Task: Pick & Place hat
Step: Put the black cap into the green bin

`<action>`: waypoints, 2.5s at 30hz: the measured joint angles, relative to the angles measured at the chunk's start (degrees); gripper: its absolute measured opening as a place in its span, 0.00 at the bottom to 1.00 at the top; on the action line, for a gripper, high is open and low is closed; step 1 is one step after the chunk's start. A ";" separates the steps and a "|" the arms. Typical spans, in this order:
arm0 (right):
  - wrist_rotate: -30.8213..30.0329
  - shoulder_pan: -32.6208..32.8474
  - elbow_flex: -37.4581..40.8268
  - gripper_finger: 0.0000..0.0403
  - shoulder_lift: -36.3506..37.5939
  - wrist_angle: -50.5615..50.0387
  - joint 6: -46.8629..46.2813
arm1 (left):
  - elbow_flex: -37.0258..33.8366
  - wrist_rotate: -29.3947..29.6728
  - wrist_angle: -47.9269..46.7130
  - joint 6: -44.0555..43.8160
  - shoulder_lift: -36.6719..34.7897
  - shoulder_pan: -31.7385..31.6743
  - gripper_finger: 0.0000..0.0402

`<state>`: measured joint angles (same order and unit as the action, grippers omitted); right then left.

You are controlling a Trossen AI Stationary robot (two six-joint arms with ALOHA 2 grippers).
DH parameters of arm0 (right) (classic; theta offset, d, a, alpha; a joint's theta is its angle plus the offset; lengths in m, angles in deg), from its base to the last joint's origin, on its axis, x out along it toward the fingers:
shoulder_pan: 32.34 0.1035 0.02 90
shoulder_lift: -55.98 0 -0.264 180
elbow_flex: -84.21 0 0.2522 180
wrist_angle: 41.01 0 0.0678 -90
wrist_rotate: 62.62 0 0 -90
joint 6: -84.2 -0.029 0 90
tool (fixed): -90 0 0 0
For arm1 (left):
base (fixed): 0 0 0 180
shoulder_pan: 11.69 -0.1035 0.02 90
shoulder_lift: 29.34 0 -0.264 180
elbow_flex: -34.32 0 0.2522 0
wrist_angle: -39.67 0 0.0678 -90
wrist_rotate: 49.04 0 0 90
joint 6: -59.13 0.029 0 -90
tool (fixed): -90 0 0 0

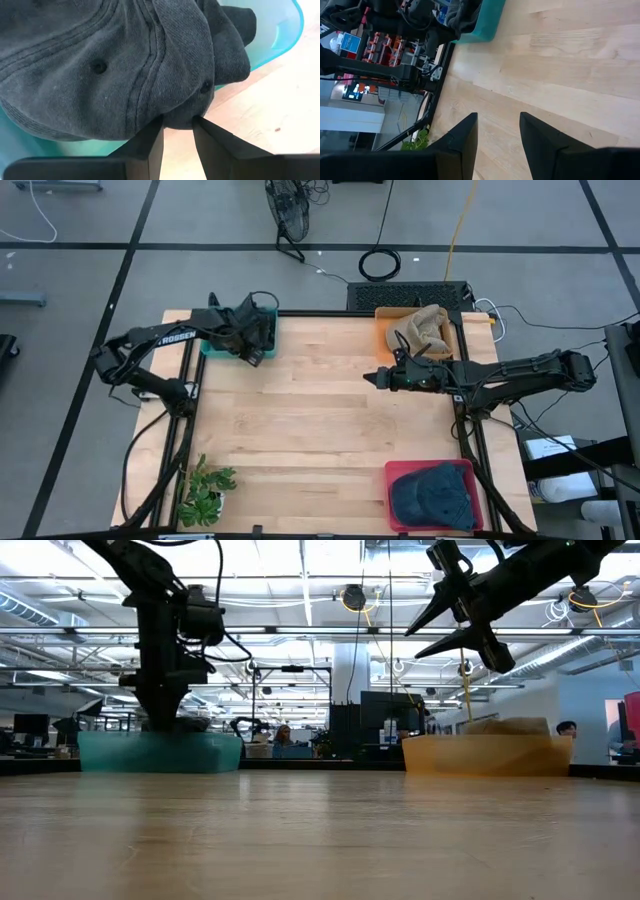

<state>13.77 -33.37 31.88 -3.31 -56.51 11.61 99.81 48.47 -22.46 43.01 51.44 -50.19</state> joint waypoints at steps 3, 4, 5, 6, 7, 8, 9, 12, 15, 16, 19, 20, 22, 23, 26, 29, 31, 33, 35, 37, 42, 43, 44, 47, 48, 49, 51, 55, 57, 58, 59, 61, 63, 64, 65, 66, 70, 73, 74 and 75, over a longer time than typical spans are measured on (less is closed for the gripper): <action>-0.02 0.00 0.00 0.32 0.00 0.00 -0.21 | 0.47 -1.11 -1.15 0.93 -0.39 -0.04 0.29; -0.02 0.00 0.00 0.32 0.00 0.00 -0.22 | 0.79 -1.74 -2.18 1.08 -0.81 -0.04 0.29; -0.02 0.00 0.00 0.32 0.00 0.00 -0.22 | 1.09 -2.48 -3.12 1.34 -1.48 -0.04 0.29; -0.02 0.00 0.00 0.32 0.00 0.00 -0.22 | 1.44 -3.16 -3.87 1.40 -2.44 -0.04 0.29; -0.02 0.00 0.00 0.32 0.00 0.00 -0.22 | 1.74 -3.71 -4.45 1.41 -3.50 -0.04 0.29; -0.04 0.00 0.00 0.32 0.00 -0.02 -0.22 | 1.93 -4.25 -4.83 1.40 -4.56 -0.04 0.29; -0.04 0.00 0.00 0.32 0.00 -0.04 -0.21 | 2.04 -4.57 -5.11 1.37 -5.69 -0.04 0.29; -0.04 0.00 0.00 0.32 0.00 -0.22 -0.22 | 2.07 -4.66 -5.60 0.23 -9.76 -0.07 0.29; -0.04 0.00 0.00 0.32 0.00 -0.20 -0.22 | 2.12 -3.98 -5.22 -0.55 -13.32 -0.40 0.29; -0.04 0.00 0.00 0.32 0.00 -0.20 -0.24 | 2.12 -3.47 -4.77 -0.55 -14.30 -0.58 0.29; -0.05 0.00 0.00 0.32 0.00 -0.22 -0.22 | 2.16 0.24 -3.80 -0.48 -15.80 -1.41 0.29; -0.07 0.00 0.00 0.32 0.00 -0.22 -0.22 | 2.16 1.56 -3.75 -0.16 -15.80 -1.75 0.29; -0.07 0.00 0.00 0.32 0.00 -0.23 -0.20 | 2.16 2.32 -3.80 1.14 -14.87 -2.56 0.29; -0.07 0.00 0.00 0.32 0.00 -0.22 -0.20 | 2.16 1.68 -4.17 1.69 -14.17 -2.96 0.29; -0.07 0.00 0.00 0.32 0.00 -0.22 -0.20 | 1.57 -1.35 -5.11 2.55 -12.03 -3.60 0.29; -0.09 0.00 0.00 0.32 0.00 -0.22 -0.22 | 0.64 -1.12 -3.95 3.26 -9.62 -3.53 0.29; -0.09 0.00 0.00 0.32 0.00 -0.22 -0.22 | 0.16 0.28 -1.97 3.63 -8.15 -3.54 0.29; -0.11 0.00 0.00 0.32 0.00 -0.22 -0.22 | -0.27 1.13 0.04 3.58 -6.72 -3.63 0.29; -0.11 0.00 0.00 0.32 0.00 -0.22 -0.22 | -0.63 1.24 1.44 3.56 -5.31 -3.79 0.29; -0.09 0.00 0.00 0.32 0.00 -0.22 -0.22 | -0.94 1.22 2.41 3.38 -3.87 -3.87 0.29; -0.11 0.00 0.00 0.32 0.00 -0.24 -0.22 | -1.59 1.26 3.73 3.41 0.05 -3.87 0.29; -0.11 0.00 0.00 0.32 0.00 -0.24 -0.22 | -1.62 1.06 3.98 3.70 0.82 -3.87 0.29; -0.13 0.00 0.00 0.32 0.00 -0.24 -0.22 | -1.62 0.83 4.24 3.99 1.56 -3.87 0.29; -0.13 0.00 0.00 0.32 -0.46 -0.24 -0.22 | -1.62 0.57 4.83 4.03 2.64 -3.87 0.29; -0.13 0.00 0.00 0.32 -0.62 -0.39 -0.24 | -1.62 0.54 4.91 4.04 2.66 -3.87 0.29; -0.13 0.00 0.00 0.32 -0.88 -0.20 -0.39 | -1.62 0.48 4.99 4.02 2.66 -3.87 0.29; -0.03 0.00 -0.01 0.32 -1.38 -0.20 -1.60 | -1.69 0.26 4.69 3.80 2.02 -3.87 0.29; 0.20 0.00 0.00 0.32 -2.19 0.31 -2.06 | -1.77 -0.27 3.23 3.42 -1.15 -3.87 0.29; 0.25 0.00 0.00 0.32 -2.32 0.15 -2.39 | -1.77 -0.42 2.26 2.40 -3.42 -3.87 0.29; 0.25 0.00 0.00 0.32 -2.30 0.20 -2.39 | -1.77 -0.69 1.93 2.14 -4.63 -3.87 0.29; 0.24 0.00 0.00 0.32 -2.28 0.24 -2.35 | -1.79 -1.36 1.79 2.10 -5.91 -3.87 0.29; 0.25 0.00 0.00 0.32 -2.29 0.21 -1.99 | -1.79 -2.15 1.78 2.29 -8.63 -3.96 0.29; 0.26 0.00 0.00 0.32 -2.29 0.20 -1.86 | -1.76 -2.56 1.80 2.07 -11.49 -4.02 0.29; 0.28 0.00 0.00 0.32 -2.29 0.22 -1.83 | -1.63 -2.60 1.83 2.01 -12.78 -4.20 0.29; 0.28 0.00 0.00 0.32 -2.29 0.20 -1.78 | -1.40 -2.58 2.08 1.94 -13.96 -4.49 0.29; 0.25 0.00 0.00 0.32 -2.29 0.16 -1.78 | -1.05 -2.38 2.52 1.90 -15.03 -4.77 0.29; 0.22 -0.15 0.00 0.32 -2.29 0.13 -1.60 | -0.68 -0.98 7.37 2.51 -18.05 -6.83 0.29; 0.20 -0.15 0.00 0.32 -2.29 0.13 -1.62 | -0.66 0.28 11.22 2.46 -18.21 -9.60 0.29; 0.20 -0.15 0.00 0.32 -2.29 0.13 -1.68 | -0.67 0.32 12.15 2.45 -17.92 -10.77 0.29; 0.21 -0.15 0.00 0.32 -2.29 0.13 -1.69 | -0.66 0.38 13.23 2.45 -17.43 -11.92 0.29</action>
<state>13.99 -33.51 31.88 -5.60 -56.38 9.92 99.15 48.85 -9.23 45.45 34.01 -62.12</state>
